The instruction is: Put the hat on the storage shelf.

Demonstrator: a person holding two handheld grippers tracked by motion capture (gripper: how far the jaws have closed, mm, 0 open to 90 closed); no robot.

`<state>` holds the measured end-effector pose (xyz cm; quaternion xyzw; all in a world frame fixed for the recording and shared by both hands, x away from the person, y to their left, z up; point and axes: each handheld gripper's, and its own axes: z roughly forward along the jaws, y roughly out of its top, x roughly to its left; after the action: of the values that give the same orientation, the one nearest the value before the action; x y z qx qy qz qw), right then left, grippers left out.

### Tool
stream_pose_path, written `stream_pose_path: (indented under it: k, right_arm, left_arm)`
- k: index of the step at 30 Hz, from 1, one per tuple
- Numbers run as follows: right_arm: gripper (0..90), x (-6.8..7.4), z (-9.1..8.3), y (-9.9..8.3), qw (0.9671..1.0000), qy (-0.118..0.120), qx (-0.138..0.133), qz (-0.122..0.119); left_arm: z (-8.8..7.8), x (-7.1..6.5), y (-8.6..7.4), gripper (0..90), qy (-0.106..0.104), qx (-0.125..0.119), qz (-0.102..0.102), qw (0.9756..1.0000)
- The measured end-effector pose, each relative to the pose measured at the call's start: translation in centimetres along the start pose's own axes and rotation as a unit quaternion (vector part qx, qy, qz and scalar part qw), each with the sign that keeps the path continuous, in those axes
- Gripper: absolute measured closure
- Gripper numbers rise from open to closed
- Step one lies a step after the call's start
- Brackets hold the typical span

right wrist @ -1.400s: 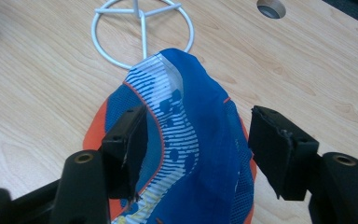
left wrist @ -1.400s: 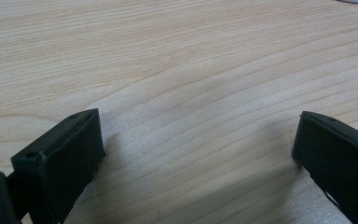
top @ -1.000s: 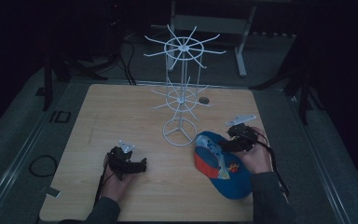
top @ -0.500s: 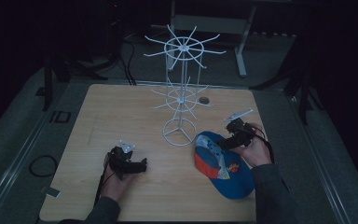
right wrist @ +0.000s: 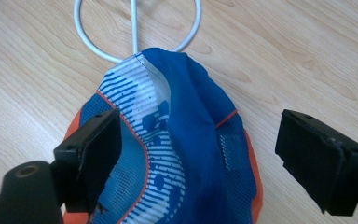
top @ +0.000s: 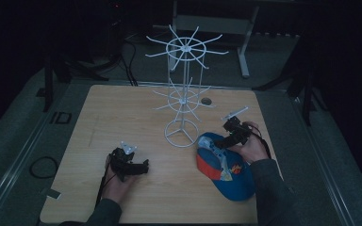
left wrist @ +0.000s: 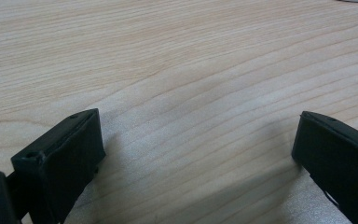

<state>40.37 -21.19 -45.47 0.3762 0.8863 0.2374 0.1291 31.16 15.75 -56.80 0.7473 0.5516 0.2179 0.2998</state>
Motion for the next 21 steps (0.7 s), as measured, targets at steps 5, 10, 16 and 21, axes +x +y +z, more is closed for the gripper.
stream_pose_path:
  k: [5, 10, 16, 21]
  right_arm:
    - [12.1, 0.2, 1.0, 0.6, 0.9998, 0.003, 0.014, -0.01]
    - [12.1, 0.2, 1.6, 0.9, 0.9997, 0.003, 0.023, -0.01]
    - [12.1, 0.2, 2.1, 1.4, 0.9994, 0.006, 0.031, -0.014]
    - [13.2, 0.3, 2.3, 1.9, 0.9991, 0.01, 0.035, -0.022]
  left_arm:
    - [0.0, 0.0, 0.0, 2.4, 0.0, 0.0, 0.0, 1.0]
    - [0.0, 0.0, 0.0, 2.4, 0.0, 0.0, -0.001, 1.0]
    - [0.0, 0.0, 0.0, 2.4, -0.001, 0.0, 0.0, 1.0]
    - [0.0, 0.0, 0.0, 2.4, -0.001, 0.001, 0.001, 1.0]
